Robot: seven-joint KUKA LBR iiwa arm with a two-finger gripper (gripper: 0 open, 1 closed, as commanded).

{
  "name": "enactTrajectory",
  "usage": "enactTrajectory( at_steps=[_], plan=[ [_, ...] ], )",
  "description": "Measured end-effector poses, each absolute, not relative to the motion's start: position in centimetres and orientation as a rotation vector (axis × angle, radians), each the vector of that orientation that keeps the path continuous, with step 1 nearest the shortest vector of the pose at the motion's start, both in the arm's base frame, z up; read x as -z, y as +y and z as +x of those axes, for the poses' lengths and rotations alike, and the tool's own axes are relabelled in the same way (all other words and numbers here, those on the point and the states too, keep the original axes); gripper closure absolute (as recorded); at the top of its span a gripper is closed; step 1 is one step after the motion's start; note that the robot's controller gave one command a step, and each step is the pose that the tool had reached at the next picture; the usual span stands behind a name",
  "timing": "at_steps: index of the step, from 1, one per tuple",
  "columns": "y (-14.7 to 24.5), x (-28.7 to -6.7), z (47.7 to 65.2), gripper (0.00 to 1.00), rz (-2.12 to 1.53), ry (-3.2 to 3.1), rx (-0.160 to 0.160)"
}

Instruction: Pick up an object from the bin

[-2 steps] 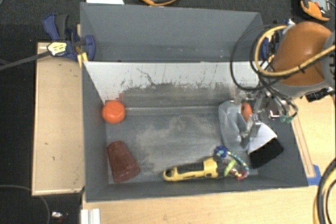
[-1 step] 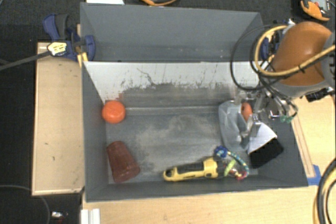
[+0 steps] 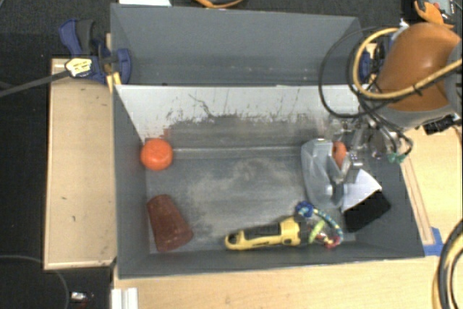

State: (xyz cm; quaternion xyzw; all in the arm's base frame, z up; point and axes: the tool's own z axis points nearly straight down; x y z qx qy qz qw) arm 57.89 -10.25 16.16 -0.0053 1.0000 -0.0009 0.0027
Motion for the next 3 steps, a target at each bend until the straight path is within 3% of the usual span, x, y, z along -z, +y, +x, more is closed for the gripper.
enactTrajectory(
  at_steps=[1,2,3],
  plan=[
    [-11.4,-10.0,56.0,0.0,0.038,3.134,-0.003],
    [-12.0,-8.8,56.6,0.0,-0.663,3.051,0.007],
    [-12.3,-8.2,56.6,0.0,-0.678,3.055,0.0]
  ],
)
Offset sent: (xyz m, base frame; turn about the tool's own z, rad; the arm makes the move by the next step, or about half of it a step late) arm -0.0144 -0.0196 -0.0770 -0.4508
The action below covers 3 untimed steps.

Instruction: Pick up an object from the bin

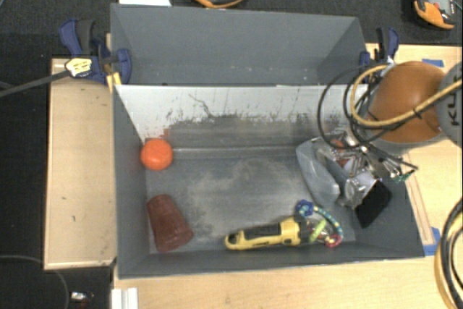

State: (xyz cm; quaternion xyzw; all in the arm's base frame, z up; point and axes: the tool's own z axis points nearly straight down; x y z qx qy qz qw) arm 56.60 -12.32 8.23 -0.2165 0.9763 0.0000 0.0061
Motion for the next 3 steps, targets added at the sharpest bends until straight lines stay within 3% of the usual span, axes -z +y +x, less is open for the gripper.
enactTrajectory(
  at_steps=[1,2,3],
  plan=[
    [-13.2,-13.7,56.5,0.0,-1.008,2.957,0.007],
    [-14.3,-8.7,59.0,0.0,-0.836,3.021,-0.03],
    [-14.2,-8.8,58.5,0.0,-0.794,3.023,-0.017]
  ],
)
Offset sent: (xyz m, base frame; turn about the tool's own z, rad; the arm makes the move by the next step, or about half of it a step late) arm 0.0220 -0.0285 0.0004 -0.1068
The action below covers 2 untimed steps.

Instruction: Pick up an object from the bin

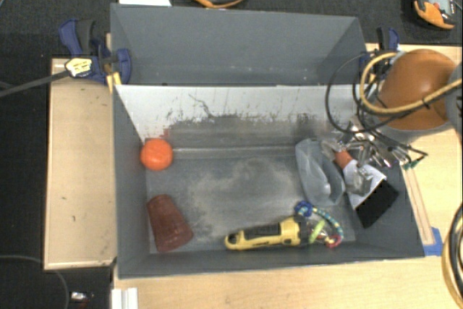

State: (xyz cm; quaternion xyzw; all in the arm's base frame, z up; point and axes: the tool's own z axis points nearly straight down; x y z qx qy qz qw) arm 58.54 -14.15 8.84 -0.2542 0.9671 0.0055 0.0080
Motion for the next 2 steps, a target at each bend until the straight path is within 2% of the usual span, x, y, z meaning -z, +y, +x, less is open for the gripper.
enactTrajectory(
  at_steps=[1,2],
  plan=[
    [-14.8,-13.6,58.3,0.0,-0.543,3.078,-0.024],
    [-10.3,-7.9,53.2,0.0,-0.511,3.084,-0.019]
  ],
)
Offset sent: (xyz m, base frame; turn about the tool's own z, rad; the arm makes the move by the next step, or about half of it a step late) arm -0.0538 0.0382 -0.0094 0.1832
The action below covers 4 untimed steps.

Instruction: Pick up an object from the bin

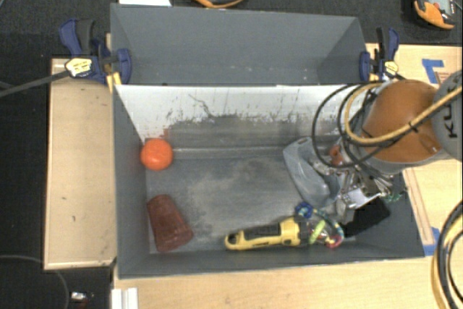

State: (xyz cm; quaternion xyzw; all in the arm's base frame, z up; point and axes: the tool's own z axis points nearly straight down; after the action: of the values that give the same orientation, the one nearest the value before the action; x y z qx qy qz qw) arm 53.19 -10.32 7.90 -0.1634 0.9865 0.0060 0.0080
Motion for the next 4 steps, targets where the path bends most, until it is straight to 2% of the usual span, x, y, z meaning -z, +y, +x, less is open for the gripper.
enactTrajectory(
  at_steps=[1,2,3,4],
  plan=[
    [-13.4,-7.0,54.9,0.0,-0.65,3.058,-0.036],
    [-9.7,-7.1,53.0,0.0,0.011,3.128,-0.025],
    [-13.3,-7.2,56.9,0.0,-0.021,3.147,-0.06],
    [-13.2,-7.2,57.0,1.0,-0.078,3.154,-0.055]
  ],
)
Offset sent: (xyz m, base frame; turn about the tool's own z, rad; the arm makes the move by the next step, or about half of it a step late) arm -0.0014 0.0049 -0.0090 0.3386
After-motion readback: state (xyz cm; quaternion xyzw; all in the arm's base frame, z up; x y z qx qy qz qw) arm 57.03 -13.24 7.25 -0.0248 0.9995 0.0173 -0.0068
